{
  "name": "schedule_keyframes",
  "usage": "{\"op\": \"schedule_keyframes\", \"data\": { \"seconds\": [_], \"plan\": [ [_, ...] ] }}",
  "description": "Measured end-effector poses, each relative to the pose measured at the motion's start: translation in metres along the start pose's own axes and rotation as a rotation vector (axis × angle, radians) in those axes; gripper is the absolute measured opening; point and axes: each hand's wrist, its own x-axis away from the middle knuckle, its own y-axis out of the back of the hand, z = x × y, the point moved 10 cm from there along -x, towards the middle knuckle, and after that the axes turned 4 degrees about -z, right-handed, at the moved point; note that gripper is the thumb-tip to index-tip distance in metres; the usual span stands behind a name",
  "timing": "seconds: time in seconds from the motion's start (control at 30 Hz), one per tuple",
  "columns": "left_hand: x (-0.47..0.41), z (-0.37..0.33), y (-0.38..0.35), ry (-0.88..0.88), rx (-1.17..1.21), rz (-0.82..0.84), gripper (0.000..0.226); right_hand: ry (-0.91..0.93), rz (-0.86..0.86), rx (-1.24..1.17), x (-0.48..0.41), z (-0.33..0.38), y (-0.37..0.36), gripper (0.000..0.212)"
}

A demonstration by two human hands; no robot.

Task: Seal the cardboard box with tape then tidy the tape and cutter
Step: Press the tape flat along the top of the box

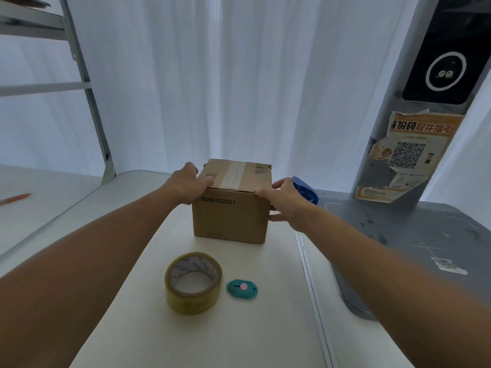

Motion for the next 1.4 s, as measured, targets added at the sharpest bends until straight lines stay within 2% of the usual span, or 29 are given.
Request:
{"op": "schedule_keyframes", "data": {
  "seconds": [0.17, 0.27, 0.33, 0.43, 0.6, 0.83, 0.97, 1.07, 1.2, 1.3, 1.4],
  "plan": [
    [-0.003, 0.024, 0.023, 0.039, 0.068, 0.067, 0.065, 0.128, -0.052, 0.128, -0.012, 0.028, -0.03, 0.042],
    [-0.007, 0.037, 0.033, 0.067, 0.041, 0.09, 0.051, 0.132, -0.002, 0.128, -0.019, 0.036, -0.05, 0.041],
    [-0.014, 0.044, 0.043, 0.07, 0.043, 0.054, 0.048, 0.107, 0.039, 0.125, -0.024, 0.034, -0.063, 0.04],
    [-0.027, 0.053, 0.052, 0.081, 0.049, 0.003, 0.066, 0.089, 0.057, 0.114, -0.032, 0.033, -0.081, 0.044],
    [-0.049, 0.069, 0.06, 0.081, -0.014, -0.02, 0.058, 0.105, 0.057, 0.167, -0.048, 0.042, -0.115, 0.045],
    [-0.077, 0.088, 0.073, 0.107, 0.024, -0.121, 0.055, 0.136, 0.027, 0.221, -0.078, 0.062, -0.147, 0.04],
    [-0.09, 0.096, 0.082, 0.165, -0.09, -0.201, 0.056, 0.143, 0.023, 0.22, -0.085, 0.066, -0.156, 0.044],
    [-0.092, 0.09, 0.09, 0.136, -0.126, -0.25, 0.053, 0.17, 0.018, 0.246, -0.087, 0.068, -0.16, 0.047],
    [-0.087, 0.089, 0.091, 0.112, -0.111, -0.217, 0.055, 0.157, 0.066, 0.271, -0.077, 0.06, -0.161, 0.038],
    [-0.071, 0.081, 0.098, 0.118, -0.162, -0.289, 0.057, 0.133, 0.123, 0.295, -0.064, 0.047, -0.153, 0.027],
    [-0.052, 0.061, 0.104, 0.122, -0.114, -0.345, 0.057, 0.119, 0.184, 0.317, -0.046, 0.039, -0.142, 0.03]
  ]
}}
